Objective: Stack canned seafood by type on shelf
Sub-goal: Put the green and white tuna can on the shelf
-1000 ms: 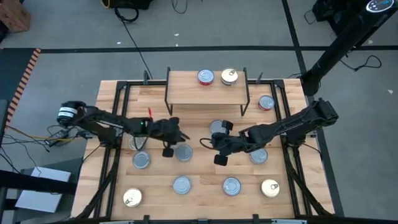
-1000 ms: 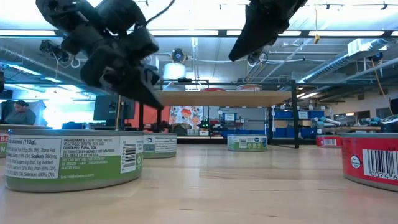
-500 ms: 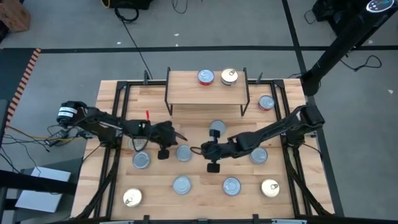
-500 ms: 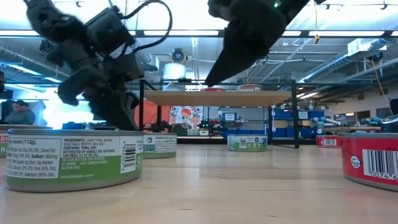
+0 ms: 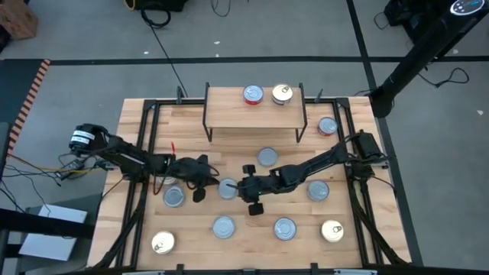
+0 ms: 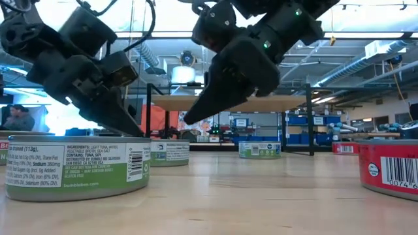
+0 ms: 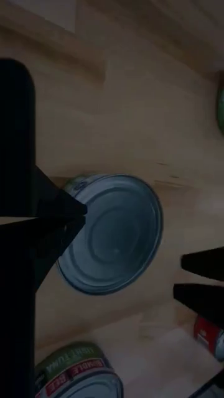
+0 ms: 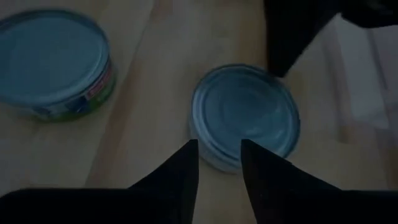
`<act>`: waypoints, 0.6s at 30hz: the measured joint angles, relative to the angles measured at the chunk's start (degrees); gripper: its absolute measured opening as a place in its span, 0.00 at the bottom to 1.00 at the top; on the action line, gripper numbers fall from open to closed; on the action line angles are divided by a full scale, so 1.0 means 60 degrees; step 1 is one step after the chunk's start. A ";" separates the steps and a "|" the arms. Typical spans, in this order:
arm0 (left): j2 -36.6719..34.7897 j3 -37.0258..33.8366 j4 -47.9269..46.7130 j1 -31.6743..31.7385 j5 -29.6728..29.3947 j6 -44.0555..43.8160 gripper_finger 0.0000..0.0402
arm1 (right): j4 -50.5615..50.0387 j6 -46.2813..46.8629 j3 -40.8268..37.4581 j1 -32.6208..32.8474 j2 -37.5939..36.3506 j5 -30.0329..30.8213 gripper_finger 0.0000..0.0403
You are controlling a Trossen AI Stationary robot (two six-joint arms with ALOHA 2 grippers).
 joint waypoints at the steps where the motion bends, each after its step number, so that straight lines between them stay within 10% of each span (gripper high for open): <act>1: 0.0000 -0.0007 0.0093 -0.0109 -0.0199 -0.0013 0.00 | 0.0116 -0.0106 0.0000 -0.0002 0.0075 -0.0112 0.32; 18: 0.0062 0.0004 0.0509 -0.0725 -0.1897 0.0274 0.00 | 0.0329 -0.1232 0.0004 -0.0678 0.0533 -0.1113 0.29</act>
